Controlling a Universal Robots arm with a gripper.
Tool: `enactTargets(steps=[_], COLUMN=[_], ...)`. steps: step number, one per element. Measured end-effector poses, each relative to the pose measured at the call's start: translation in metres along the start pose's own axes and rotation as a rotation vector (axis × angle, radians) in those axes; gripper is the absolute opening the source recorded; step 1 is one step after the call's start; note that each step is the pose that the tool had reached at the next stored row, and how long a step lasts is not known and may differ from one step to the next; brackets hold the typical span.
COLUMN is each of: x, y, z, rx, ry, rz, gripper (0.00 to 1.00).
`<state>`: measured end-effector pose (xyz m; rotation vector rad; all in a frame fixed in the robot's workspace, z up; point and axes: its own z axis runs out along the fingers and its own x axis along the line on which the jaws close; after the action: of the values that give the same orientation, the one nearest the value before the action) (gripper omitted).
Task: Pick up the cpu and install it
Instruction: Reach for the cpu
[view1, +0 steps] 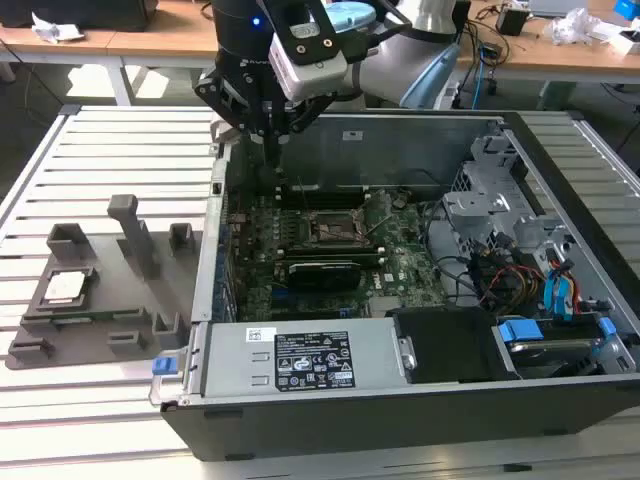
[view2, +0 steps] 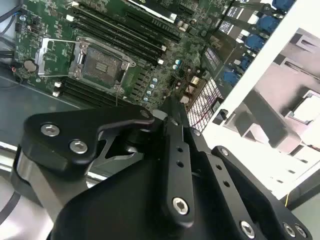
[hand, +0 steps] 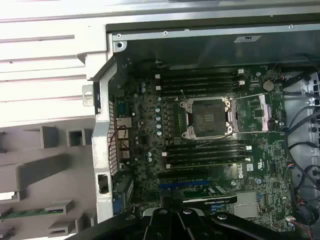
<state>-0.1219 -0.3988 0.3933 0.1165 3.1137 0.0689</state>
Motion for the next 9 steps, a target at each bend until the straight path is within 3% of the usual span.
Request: enactTargets(steps=[3,6,9], x=[0.0038,0.0146,0.0205], y=[-0.0003,-0.0011,-0.0015], z=[-0.0001,-0.0004,-0.0005], rx=[0.0000,0.0000,0.0000], ry=[-0.0001,-0.0001,-0.0001], rz=[0.001,0.001,0.001], gripper=[0.11,0.11,0.11])
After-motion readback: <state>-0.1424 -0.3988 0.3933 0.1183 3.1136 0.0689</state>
